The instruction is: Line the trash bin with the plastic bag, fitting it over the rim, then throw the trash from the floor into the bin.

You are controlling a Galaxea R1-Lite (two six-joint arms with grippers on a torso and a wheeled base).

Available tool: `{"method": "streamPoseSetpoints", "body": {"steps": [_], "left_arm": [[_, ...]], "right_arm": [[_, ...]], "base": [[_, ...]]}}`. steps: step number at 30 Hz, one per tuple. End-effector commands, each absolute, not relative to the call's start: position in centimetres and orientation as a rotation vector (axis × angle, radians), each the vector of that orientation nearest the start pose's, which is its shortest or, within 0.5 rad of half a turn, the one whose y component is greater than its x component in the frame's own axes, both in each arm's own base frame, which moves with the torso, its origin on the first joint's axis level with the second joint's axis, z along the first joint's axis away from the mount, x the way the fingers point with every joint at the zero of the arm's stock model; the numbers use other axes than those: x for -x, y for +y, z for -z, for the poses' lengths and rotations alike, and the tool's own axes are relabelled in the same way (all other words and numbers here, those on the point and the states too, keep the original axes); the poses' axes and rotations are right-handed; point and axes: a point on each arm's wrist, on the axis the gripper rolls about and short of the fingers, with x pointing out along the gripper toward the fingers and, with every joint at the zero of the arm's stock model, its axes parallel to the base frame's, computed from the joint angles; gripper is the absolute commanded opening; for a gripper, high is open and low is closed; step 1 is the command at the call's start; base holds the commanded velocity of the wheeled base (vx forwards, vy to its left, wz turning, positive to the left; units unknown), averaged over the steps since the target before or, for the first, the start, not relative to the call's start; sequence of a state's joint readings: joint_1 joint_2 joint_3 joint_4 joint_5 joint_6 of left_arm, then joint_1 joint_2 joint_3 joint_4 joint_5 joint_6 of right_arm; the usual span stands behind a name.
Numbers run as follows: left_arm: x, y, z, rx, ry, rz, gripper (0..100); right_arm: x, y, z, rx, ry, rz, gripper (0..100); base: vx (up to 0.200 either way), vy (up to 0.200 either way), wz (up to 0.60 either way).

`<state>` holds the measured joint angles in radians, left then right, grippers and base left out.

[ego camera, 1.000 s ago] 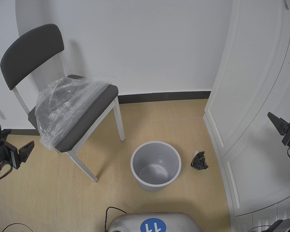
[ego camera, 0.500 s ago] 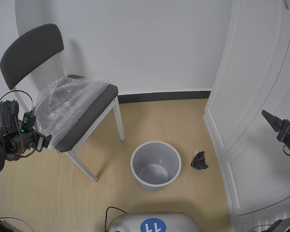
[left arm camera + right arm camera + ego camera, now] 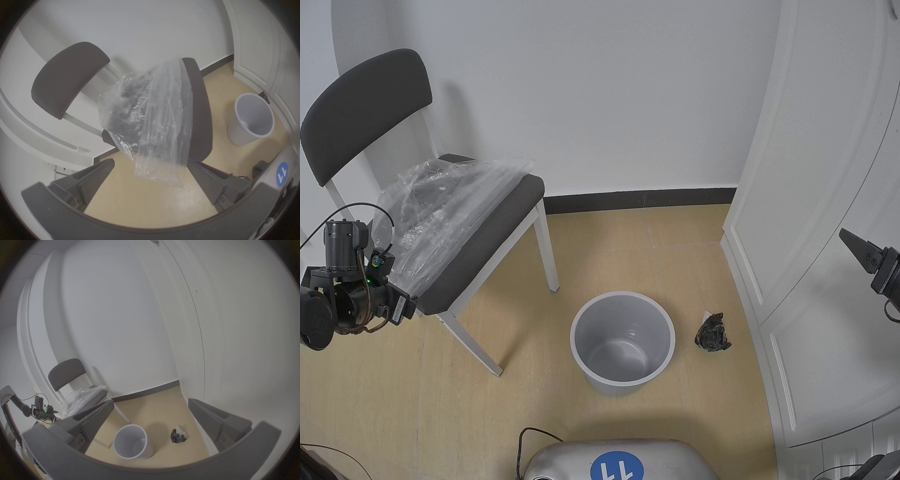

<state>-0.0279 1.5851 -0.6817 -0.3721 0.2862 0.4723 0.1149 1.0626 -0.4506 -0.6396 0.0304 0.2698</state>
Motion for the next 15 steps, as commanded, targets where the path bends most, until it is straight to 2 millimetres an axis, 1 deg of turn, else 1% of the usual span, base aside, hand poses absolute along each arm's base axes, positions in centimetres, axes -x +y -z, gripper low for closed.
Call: {"method": "streamPoseSetpoints", "body": {"steps": [1,7,15], "left_arm": [[-26.6,0.1,-15.1,-0.55,0.606,-0.152,100],[-27.9,0.6,-14.8,-0.54,0.549,-0.197,100],[-28.1,0.6,-14.7,-0.536,0.547,-0.198,100]], "right_arm": [[-14.1,1.7,-22.6,-0.271,-0.009,-0.149,100],[-14.0,1.7,-22.7,-0.271,-0.014,-0.148,100],[-14.0,1.6,-22.6,-0.271,-0.011,-0.146,100]], "base": [[0.0,0.0,0.0],[0.0,0.0,0.0],[0.0,0.0,0.0]]}}
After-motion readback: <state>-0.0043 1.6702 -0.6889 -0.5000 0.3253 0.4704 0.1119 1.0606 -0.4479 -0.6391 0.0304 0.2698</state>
